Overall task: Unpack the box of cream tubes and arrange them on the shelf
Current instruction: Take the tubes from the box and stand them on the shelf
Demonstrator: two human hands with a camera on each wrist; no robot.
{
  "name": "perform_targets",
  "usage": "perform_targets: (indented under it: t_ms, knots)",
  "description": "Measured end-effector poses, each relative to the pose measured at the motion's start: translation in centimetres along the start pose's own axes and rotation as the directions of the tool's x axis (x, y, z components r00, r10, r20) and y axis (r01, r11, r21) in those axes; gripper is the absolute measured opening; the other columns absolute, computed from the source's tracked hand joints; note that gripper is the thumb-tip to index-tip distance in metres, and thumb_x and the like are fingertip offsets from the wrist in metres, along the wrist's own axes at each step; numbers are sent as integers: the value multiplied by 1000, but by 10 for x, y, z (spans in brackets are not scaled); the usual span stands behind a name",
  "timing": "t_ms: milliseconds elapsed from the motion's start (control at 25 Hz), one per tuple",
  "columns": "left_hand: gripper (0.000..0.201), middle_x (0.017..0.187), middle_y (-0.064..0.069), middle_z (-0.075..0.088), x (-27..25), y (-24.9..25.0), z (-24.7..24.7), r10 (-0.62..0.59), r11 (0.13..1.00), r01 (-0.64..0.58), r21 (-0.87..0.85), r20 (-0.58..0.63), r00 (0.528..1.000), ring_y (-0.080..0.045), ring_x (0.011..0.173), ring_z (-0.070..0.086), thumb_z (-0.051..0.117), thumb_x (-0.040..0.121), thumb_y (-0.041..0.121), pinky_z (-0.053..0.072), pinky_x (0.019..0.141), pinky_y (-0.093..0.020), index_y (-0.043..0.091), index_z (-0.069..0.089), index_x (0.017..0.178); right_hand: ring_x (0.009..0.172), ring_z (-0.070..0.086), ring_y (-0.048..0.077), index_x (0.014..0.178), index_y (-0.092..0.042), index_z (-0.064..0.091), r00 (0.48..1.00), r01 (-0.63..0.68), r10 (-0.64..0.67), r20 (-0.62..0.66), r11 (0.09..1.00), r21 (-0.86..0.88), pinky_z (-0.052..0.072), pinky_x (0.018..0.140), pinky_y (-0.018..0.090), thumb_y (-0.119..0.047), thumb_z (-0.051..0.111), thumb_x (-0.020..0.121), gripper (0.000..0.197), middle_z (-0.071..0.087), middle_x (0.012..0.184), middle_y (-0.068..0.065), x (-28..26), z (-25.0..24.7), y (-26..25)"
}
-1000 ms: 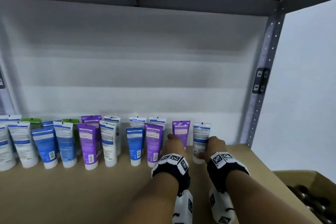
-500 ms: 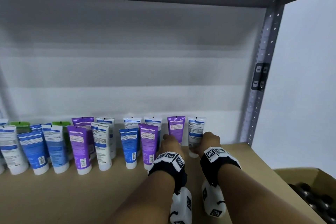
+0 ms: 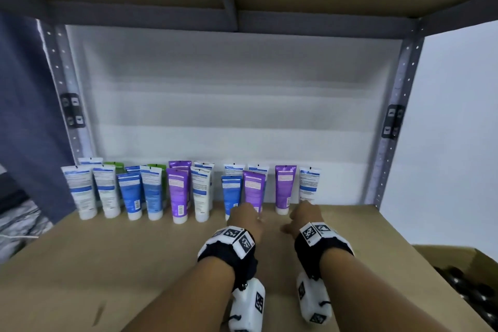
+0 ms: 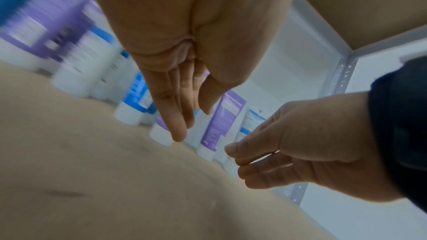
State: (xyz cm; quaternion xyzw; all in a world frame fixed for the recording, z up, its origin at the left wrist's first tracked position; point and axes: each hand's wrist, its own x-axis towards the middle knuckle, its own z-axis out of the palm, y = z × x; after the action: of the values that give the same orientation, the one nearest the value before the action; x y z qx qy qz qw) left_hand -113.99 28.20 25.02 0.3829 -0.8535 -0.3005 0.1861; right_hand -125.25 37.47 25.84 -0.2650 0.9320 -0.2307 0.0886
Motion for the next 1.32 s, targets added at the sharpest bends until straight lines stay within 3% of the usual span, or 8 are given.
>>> perform_targets:
  t_ms: [240, 320, 480, 680, 880, 1000, 1120, 1320]
  knots:
    - [9, 97, -6, 71, -87, -103, -91, -120, 993, 119, -16, -132, 984, -24, 95, 67, 65, 81, 17, 53, 88, -30, 14, 69, 89, 97, 60, 21, 106, -8, 64, 963, 244, -241, 122, 970, -6, 46, 71, 18, -34, 82, 69, 49, 61, 108, 8, -101, 53, -94]
    - [5, 94, -7, 72, -118, -137, -122, -177, 984, 180, 9, -160, 971, -25, 93, 67, 67, 80, 20, 53, 88, -31, 17, 69, 84, 100, 63, 23, 109, -8, 66, 940, 311, -314, 135, 950, 43, 51, 81, 23, -30, 82, 71, 47, 63, 110, 8, -139, 71, -129]
    - [3, 93, -9, 72, -195, -222, -181, -320, 940, 340, 31, -271, 908, -28, 90, 67, 68, 76, 21, 54, 83, -29, 19, 68, 73, 96, 67, 25, 100, -8, 71, 846, 460, -470, 253, 882, 102, 50, 80, 24, -25, 78, 75, 31, 69, 104, 9, -232, 124, -200]
    - [20, 89, -15, 73, -273, -334, -213, -464, 846, 508, 161, -247, 851, -30, 87, 68, 64, 83, 20, 57, 77, -36, 3, 72, 88, 92, 68, 26, 95, -8, 73, 684, 601, -584, 438, 791, 116, 56, 83, 30, -20, 80, 70, 29, 71, 104, 11, -323, 218, -255]
    - [9, 95, -16, 68, -351, -463, -199, -717, 659, 728, 188, -137, 684, -32, 92, 65, 63, 85, 16, 53, 73, -35, 7, 64, 85, 103, 65, 22, 104, -2, 68, 496, 670, -515, 699, 739, 69, 51, 77, 21, -12, 76, 79, 28, 68, 113, 10, -380, 333, -272]
    - [15, 105, -17, 65, -398, -532, -173, -840, 509, 837, 200, -97, 534, -35, 95, 65, 63, 79, 19, 54, 80, -38, 12, 56, 90, 93, 67, 23, 79, -14, 67, 409, 763, -458, 789, 647, -19, 55, 84, 26, -21, 87, 68, 23, 71, 100, 6, -393, 401, -270]
    - [28, 110, -15, 66, -428, -577, -142, -910, 402, 902, 159, -37, 412, -33, 103, 65, 57, 81, 16, 55, 82, -34, 6, 62, 106, 105, 63, 22, 95, -12, 68, 308, 807, -365, 878, 590, -37, 49, 93, 26, -16, 76, 81, 17, 67, 115, 9, -399, 466, -265]
    - [27, 118, -17, 63, -441, -635, -94, -947, 317, 937, 148, -10, 322, -33, 110, 61, 43, 94, 15, 50, 85, -35, 6, 57, 115, 107, 62, 36, 99, -4, 63, 238, 822, -252, 938, 566, -56, 50, 92, 38, -16, 57, 90, 16, 60, 123, 21, -422, 583, -229]
